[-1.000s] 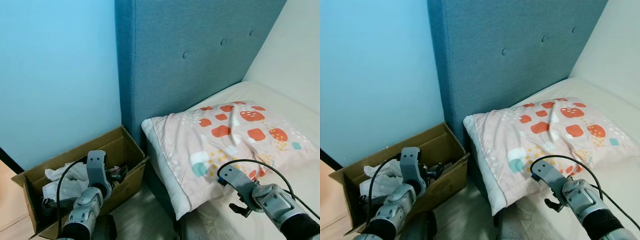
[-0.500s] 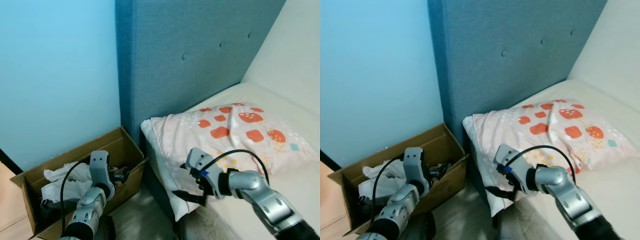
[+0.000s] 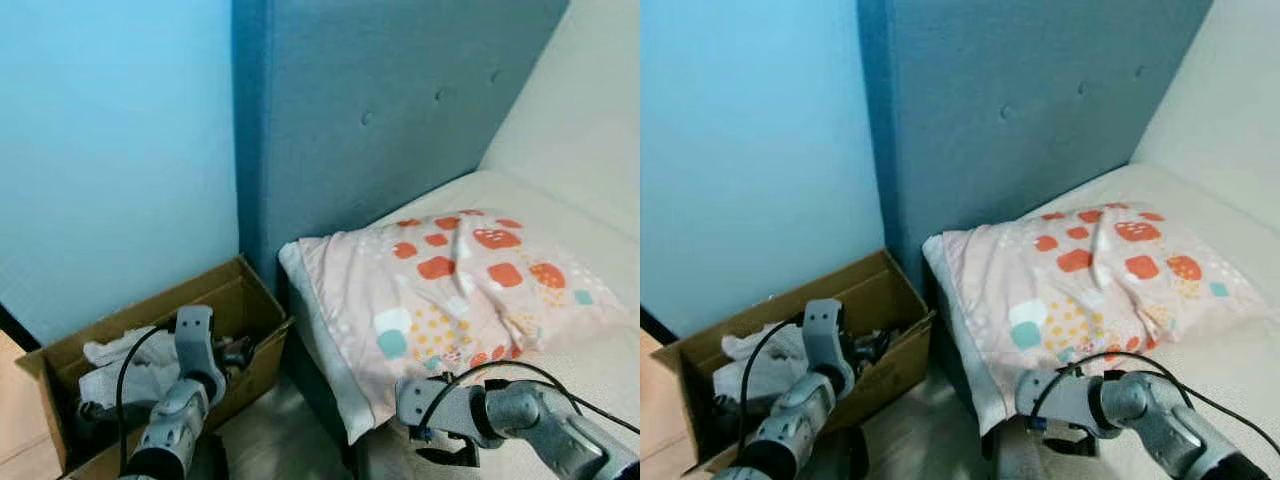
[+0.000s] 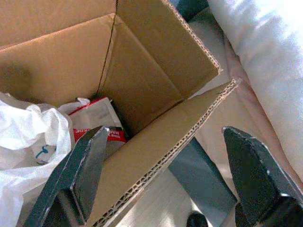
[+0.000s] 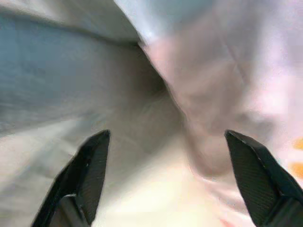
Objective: Clean up the room
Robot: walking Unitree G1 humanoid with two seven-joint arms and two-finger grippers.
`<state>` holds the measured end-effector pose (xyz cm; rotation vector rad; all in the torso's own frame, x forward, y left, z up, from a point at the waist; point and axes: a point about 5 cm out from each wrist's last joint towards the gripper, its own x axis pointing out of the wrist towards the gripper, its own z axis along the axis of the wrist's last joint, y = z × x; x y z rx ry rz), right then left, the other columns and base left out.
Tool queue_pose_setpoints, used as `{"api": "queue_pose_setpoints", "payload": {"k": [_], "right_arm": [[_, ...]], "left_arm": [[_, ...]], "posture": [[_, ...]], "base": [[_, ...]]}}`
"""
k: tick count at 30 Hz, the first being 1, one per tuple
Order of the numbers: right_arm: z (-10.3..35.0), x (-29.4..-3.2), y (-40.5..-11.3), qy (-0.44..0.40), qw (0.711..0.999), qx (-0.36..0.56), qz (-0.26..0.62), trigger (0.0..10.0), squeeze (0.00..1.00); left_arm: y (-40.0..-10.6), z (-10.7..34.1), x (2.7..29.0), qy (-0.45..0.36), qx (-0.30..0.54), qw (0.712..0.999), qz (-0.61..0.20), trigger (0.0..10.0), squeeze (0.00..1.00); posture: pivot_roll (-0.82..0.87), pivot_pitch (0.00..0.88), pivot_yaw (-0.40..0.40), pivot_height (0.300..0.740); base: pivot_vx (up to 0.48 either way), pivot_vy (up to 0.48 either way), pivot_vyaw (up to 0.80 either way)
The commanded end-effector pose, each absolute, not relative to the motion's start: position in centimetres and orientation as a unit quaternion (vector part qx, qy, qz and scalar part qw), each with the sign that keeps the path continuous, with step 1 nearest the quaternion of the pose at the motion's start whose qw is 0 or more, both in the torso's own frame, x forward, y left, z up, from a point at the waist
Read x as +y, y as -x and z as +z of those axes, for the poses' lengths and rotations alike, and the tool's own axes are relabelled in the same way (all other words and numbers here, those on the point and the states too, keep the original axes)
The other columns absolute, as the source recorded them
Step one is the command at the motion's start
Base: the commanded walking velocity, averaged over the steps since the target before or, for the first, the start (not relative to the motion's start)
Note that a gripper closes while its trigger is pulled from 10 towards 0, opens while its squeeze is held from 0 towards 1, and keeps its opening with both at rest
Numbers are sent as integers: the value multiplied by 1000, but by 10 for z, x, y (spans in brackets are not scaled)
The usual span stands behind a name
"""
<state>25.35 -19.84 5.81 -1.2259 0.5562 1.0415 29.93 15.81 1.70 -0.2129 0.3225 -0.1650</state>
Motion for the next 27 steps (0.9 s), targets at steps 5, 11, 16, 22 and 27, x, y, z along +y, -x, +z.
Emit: {"api": "queue_pose_setpoints", "payload": {"k": [5,11,16,22,27], "right_arm": [[38,-188,-251,617,612,193,456,10000,0],[36,-175,-269,668,621,103,397,10000,0],[23,-169,-264,687,588,81,418,10000,0],[12,-167,-266,701,576,75,415,10000,0],[6,-166,-269,704,576,67,411,10000,0]], "left_arm": [[-297,12,149,107,170,975,-92,10000,1000],[-295,12,151,110,167,976,-88,10000,1000],[-293,9,153,109,168,976,-83,10000,1000],[-293,9,153,109,167,976,-82,10000,1000],[-294,10,152,108,166,977,-84,10000,1000]], "posture": [[-100,115,-115,598],[-89,119,-127,598],[-87,124,-131,598],[-83,129,-128,598],[-75,139,-128,598]], "base": [[0,0,0],[0,0,0],[0,0,0],[0,0,0],[0,0,0]]}}
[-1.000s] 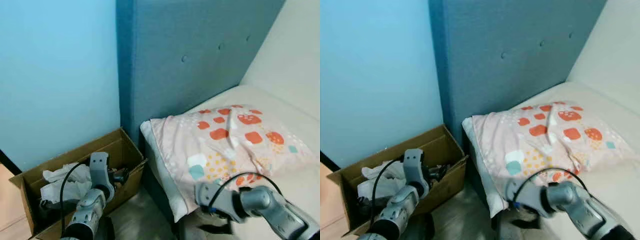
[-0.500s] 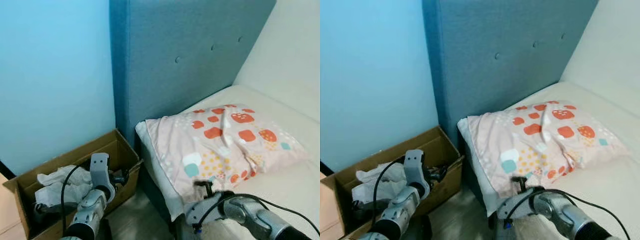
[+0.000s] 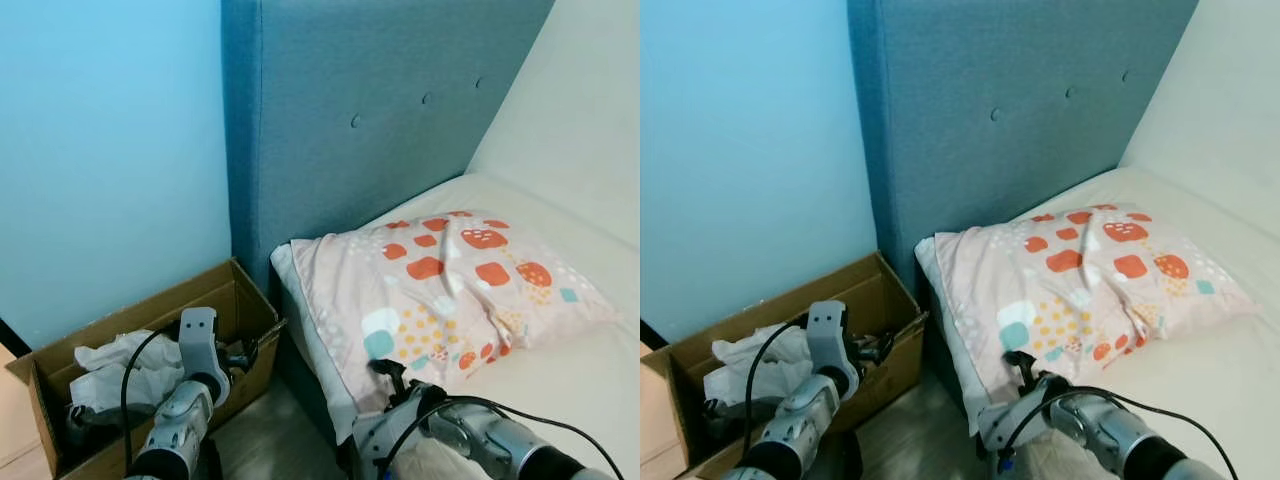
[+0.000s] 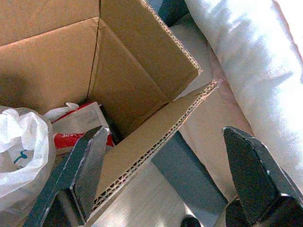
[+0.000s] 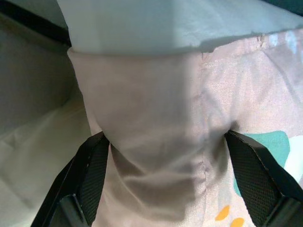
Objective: Clean up the room
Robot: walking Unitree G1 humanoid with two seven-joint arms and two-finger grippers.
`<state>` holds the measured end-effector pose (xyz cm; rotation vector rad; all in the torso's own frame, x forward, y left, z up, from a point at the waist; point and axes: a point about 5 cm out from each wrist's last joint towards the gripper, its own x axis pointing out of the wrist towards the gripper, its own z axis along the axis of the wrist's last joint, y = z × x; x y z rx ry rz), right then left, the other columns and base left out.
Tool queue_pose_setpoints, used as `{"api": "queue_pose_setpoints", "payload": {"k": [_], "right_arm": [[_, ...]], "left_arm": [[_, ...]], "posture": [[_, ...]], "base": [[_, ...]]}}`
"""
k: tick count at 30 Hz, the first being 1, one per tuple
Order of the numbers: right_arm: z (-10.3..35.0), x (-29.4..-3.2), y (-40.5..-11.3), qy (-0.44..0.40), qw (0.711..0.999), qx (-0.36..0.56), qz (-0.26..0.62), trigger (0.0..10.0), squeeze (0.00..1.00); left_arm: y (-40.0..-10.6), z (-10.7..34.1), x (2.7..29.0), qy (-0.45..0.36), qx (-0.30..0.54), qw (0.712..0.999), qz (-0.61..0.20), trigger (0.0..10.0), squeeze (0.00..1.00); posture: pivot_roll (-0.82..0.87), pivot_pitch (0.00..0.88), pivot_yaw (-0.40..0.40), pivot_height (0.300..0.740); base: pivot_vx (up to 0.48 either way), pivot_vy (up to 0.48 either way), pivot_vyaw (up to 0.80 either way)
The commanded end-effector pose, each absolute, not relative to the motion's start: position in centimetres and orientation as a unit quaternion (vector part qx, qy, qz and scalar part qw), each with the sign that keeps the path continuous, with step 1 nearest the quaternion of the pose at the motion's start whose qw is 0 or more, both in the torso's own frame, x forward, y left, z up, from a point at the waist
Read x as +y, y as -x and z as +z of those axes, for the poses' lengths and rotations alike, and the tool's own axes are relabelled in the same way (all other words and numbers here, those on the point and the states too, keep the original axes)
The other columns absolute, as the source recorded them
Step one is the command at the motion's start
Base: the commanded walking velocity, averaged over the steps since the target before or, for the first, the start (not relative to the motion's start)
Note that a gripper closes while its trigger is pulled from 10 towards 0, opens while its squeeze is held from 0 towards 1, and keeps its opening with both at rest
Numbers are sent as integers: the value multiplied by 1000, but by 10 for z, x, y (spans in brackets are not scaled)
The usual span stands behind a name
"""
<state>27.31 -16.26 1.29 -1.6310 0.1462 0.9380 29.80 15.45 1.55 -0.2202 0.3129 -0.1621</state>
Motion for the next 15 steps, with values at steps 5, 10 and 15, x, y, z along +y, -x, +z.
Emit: {"api": "queue_pose_setpoints", "payload": {"k": [5,10,15], "right_arm": [[2,-166,-271,709,577,57,401,10000,0],[-5,-167,-274,723,575,48,380,10000,0],[-10,-173,-275,732,567,64,372,0,0]], "left_arm": [[-294,11,152,107,165,977,-84,10000,1000],[-295,12,154,106,161,978,-81,10000,1000],[-295,12,154,106,160,978,-80,10000,1000]], "posture": [[-69,138,-134,598],[-61,138,-134,598],[-55,138,-136,598]], "base": [[0,0,0],[0,0,0],[0,0,0]]}}
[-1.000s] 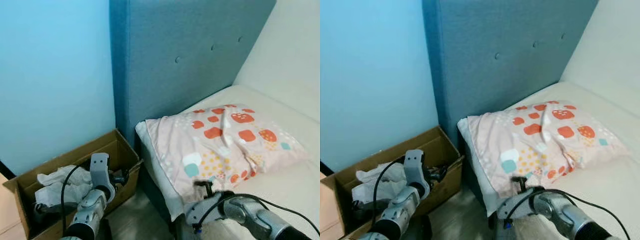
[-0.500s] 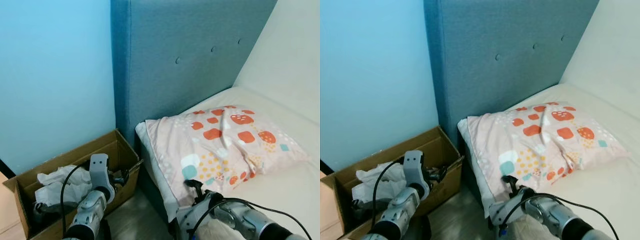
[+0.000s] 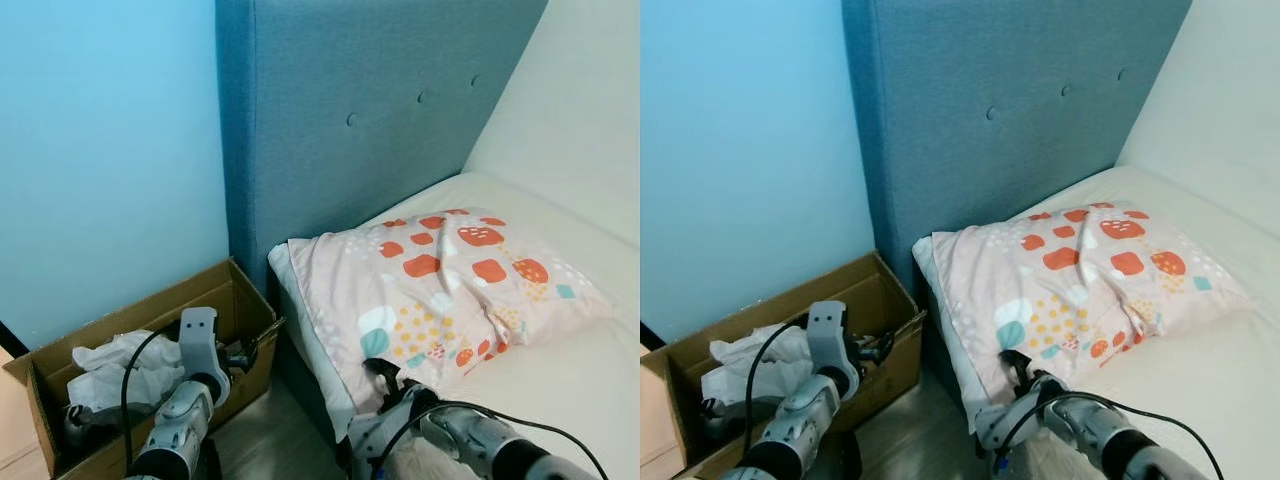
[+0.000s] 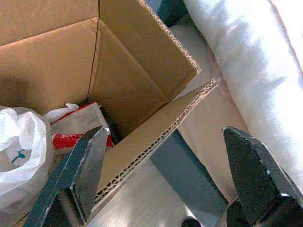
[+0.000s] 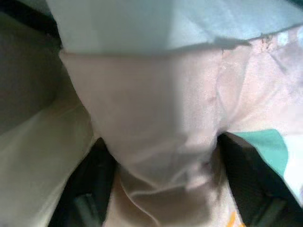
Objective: Clean up the room
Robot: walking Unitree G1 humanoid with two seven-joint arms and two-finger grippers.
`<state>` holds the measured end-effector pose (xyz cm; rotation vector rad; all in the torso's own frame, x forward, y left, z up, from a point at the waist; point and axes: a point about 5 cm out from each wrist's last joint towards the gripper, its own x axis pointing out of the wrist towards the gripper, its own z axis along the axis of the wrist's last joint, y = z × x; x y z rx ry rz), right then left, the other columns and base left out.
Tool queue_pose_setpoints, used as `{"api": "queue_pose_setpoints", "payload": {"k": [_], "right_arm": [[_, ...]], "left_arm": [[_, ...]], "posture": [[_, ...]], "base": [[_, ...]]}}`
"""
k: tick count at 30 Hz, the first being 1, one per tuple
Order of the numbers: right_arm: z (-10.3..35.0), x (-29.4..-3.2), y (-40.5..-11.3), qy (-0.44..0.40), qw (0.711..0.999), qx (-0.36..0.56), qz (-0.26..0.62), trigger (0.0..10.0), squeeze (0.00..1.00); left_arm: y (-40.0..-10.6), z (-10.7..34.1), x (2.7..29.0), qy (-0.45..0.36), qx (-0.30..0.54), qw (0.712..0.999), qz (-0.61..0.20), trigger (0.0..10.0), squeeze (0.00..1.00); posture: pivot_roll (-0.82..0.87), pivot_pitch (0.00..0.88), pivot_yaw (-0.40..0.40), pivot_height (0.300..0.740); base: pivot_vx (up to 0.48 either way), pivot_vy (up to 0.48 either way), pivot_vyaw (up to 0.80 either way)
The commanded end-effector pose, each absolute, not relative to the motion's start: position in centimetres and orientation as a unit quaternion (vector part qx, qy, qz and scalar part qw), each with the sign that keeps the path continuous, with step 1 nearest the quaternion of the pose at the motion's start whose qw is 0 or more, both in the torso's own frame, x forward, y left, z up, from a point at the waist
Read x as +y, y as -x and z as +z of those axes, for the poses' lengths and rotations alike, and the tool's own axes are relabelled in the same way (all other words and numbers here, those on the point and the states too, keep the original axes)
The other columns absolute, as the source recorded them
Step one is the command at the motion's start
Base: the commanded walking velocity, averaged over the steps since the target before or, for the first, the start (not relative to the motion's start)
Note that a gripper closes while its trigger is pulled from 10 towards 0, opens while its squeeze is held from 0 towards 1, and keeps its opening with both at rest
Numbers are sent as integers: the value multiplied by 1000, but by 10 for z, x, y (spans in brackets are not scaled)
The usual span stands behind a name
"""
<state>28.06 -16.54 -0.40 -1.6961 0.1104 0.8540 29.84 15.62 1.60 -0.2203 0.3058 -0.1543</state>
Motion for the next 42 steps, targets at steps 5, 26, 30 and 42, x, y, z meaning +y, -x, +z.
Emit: {"api": "queue_pose_setpoints", "payload": {"k": [5,26,30,42], "right_arm": [[-11,-179,-277,735,565,75,366,0,0],[27,-258,-302,783,549,166,242,0,0],[48,-291,-307,791,547,200,185,0,0],[37,-286,-298,771,564,198,221,0,0]], "left_arm": [[-295,12,155,106,158,979,-78,10000,1000],[-295,12,155,108,158,978,-77,10000,1000],[-295,12,154,110,160,978,-79,10000,1000],[-296,12,149,111,161,977,-87,10000,1000]], "posture": [[-56,139,-137,598],[-69,129,-138,598],[-77,123,-136,598],[-82,120,-128,598]], "base": [[0,0,0],[0,0,0],[0,0,0],[0,0,0]]}}
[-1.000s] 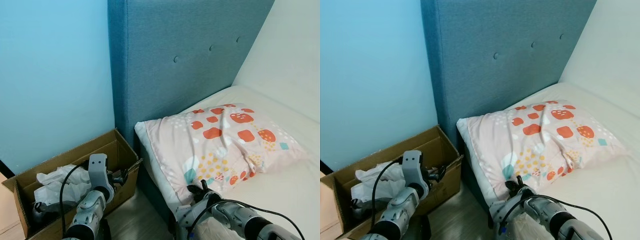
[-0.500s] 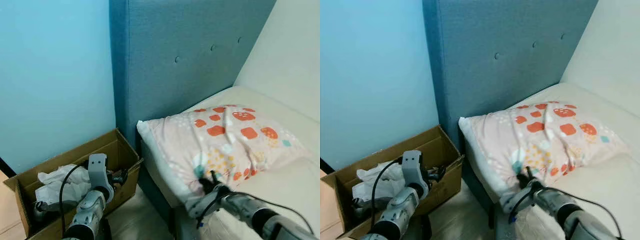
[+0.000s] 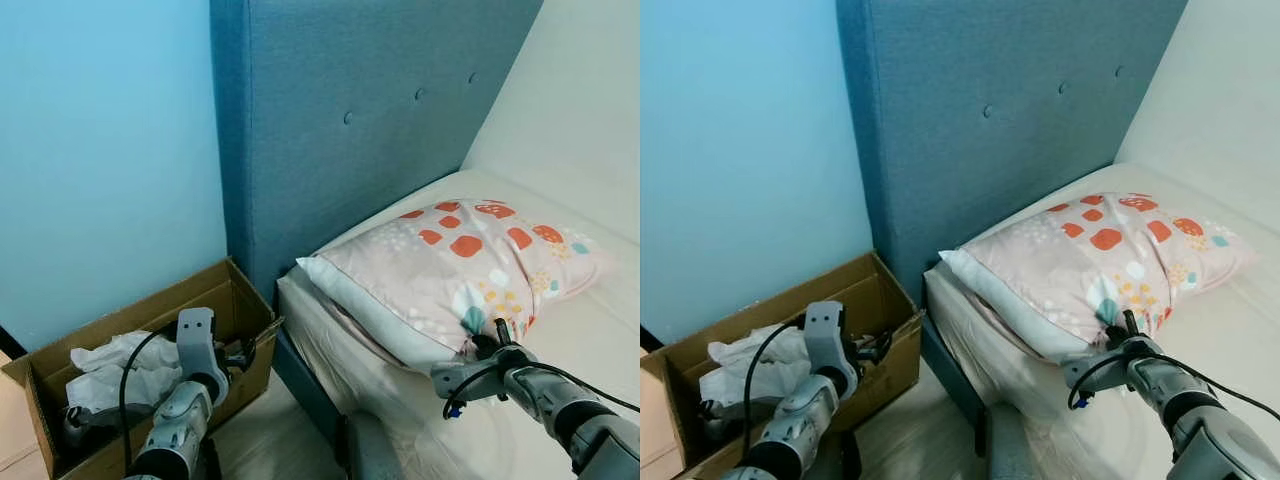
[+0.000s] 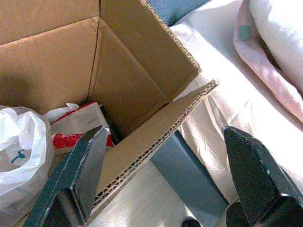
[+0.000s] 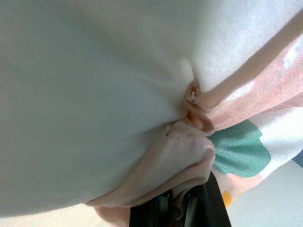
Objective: Clean up the room
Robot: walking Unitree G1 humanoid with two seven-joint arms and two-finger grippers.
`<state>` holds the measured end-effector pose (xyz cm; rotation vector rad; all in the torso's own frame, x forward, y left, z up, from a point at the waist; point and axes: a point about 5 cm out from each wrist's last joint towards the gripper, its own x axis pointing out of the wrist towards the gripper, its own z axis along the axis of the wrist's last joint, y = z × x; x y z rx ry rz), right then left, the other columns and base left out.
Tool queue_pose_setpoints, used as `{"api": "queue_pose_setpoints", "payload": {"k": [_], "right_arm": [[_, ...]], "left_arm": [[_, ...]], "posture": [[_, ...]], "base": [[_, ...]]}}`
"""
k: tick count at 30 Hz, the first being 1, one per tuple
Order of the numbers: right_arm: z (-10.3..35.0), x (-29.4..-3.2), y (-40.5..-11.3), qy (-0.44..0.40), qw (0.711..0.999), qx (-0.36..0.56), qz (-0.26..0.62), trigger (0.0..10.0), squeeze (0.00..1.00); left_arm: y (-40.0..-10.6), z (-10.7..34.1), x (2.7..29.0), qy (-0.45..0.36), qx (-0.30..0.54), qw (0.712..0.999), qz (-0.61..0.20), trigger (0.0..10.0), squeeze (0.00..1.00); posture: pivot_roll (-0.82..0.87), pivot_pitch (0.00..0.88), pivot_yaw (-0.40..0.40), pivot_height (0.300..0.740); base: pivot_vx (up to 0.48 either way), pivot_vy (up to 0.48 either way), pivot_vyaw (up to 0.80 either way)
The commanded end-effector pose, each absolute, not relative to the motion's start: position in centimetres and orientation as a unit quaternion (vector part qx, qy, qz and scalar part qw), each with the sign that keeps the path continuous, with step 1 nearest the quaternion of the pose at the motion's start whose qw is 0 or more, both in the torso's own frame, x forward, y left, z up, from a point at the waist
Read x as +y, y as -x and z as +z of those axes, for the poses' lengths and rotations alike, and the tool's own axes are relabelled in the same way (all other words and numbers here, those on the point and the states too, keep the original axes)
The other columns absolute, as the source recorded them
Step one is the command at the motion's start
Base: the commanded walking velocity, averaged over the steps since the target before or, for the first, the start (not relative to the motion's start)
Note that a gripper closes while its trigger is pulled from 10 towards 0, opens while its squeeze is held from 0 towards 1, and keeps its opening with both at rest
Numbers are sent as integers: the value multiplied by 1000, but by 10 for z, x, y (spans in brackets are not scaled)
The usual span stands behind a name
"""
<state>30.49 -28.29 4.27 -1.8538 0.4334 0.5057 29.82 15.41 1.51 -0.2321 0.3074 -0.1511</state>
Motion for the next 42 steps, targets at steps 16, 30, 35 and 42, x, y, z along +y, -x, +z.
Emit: {"api": "queue_pose_setpoints", "payload": {"k": [16,30,35,42], "right_arm": [[21,-264,-290,720,584,220,305,0,0],[32,-302,-290,714,573,329,231,0,0],[45,-306,-300,722,588,316,183,5255,0],[47,-286,-309,667,657,292,195,10000,1000]], "left_arm": [[-297,12,149,112,163,976,-86,10000,1000],[-297,11,144,118,167,975,-91,10000,1000],[-297,11,145,119,167,975,-90,10000,1000],[-299,12,146,118,166,975,-89,10000,1000]], "posture": [[-90,119,-114,598],[-93,121,-116,598],[-90,115,-116,598],[-89,110,-111,598]], "base": [[0,0,0],[0,0,0],[0,0,0],[0,0,0]]}}
